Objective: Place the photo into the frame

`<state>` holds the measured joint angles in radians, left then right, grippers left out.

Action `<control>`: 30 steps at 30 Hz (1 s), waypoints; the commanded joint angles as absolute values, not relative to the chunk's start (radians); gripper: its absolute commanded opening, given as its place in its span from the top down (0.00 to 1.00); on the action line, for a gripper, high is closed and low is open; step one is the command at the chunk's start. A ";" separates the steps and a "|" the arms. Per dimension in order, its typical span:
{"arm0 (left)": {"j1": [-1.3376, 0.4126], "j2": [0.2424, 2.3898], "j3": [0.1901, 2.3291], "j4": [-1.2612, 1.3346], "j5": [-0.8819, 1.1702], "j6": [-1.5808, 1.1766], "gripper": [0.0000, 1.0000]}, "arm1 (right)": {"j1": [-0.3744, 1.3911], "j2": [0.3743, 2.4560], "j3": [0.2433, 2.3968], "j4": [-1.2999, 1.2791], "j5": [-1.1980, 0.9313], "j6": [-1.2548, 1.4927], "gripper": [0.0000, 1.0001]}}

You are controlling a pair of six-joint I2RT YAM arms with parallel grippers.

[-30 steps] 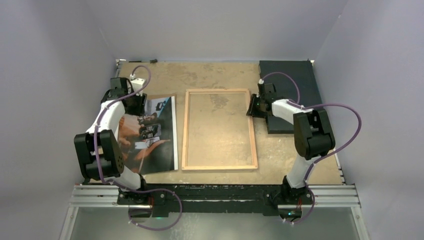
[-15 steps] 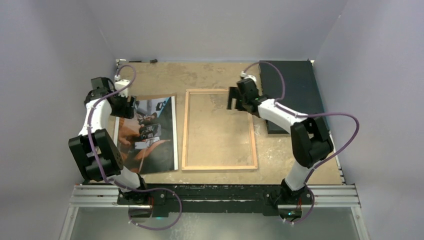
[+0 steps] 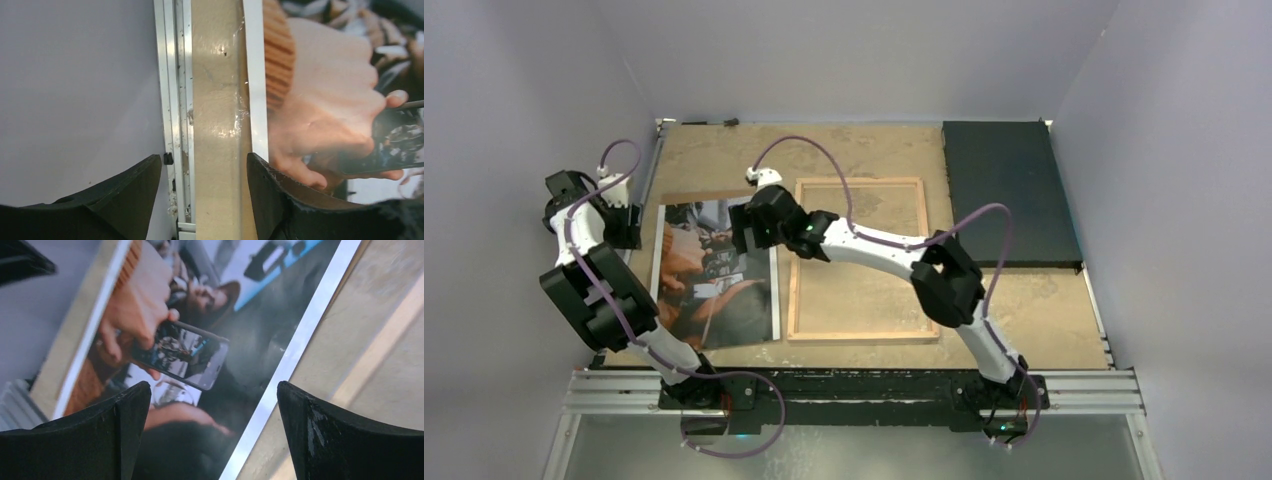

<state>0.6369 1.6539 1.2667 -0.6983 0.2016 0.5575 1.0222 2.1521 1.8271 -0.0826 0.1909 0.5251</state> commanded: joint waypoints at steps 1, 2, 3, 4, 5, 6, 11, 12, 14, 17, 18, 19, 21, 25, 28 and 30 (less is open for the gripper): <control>0.644 1.667 1.212 -0.636 0.175 0.591 0.42 | 1.008 2.252 1.922 -0.128 0.159 0.582 0.02; 0.645 1.669 1.198 -0.611 0.167 0.592 0.44 | 1.008 2.269 1.932 -0.127 0.152 0.590 0.02; 0.644 1.672 1.184 -0.593 0.157 0.591 0.47 | 1.007 2.285 1.939 -0.128 0.146 0.599 0.02; 0.644 1.677 1.174 -0.575 0.147 0.587 0.51 | 1.008 2.298 1.941 -0.128 0.142 0.606 0.02; 0.644 1.685 1.164 -0.554 0.135 0.584 0.54 | 1.008 2.308 1.942 -0.129 0.140 0.616 0.02; 0.644 1.694 1.153 -0.532 0.121 0.581 0.56 | 1.007 2.318 1.940 -0.131 0.141 0.622 0.02; 0.643 1.754 1.112 -0.425 0.054 0.555 0.61 | 1.008 2.328 1.890 -0.150 0.133 0.660 0.02; 0.640 1.769 1.109 -0.418 0.051 0.551 0.62 | 1.007 2.325 1.877 -0.149 0.138 0.665 0.02; 0.627 1.796 1.106 -0.415 0.040 0.546 0.61 | 1.006 2.319 1.853 -0.152 0.151 0.672 0.02; 0.594 1.810 1.078 -0.393 0.028 0.543 0.61 | 1.001 2.308 1.826 -0.174 0.178 0.679 0.02; 0.583 1.812 1.071 -0.386 0.028 0.539 0.61 | 0.999 2.304 1.816 -0.184 0.187 0.680 0.02; 0.575 1.812 1.065 -0.381 0.030 0.534 0.61 | 0.996 2.298 1.805 -0.193 0.202 0.682 0.02; 0.559 1.815 1.062 -0.381 0.039 0.524 0.60 | 0.989 2.285 1.780 -0.203 0.213 0.692 0.01; 0.528 1.828 1.068 -0.396 0.062 0.501 0.60 | 0.987 2.276 1.767 -0.193 0.208 0.704 0.02; 0.515 1.832 1.072 -0.412 0.089 0.485 0.60 | 0.987 2.299 1.812 -0.179 0.198 0.707 0.01; 0.513 1.833 1.074 -0.429 0.113 0.475 0.60 | 0.987 2.315 1.836 -0.154 0.169 0.712 0.01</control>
<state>0.5289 1.7969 1.0939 -0.3759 0.0273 0.5259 0.9970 2.3032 1.7897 -0.1307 0.1719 0.6891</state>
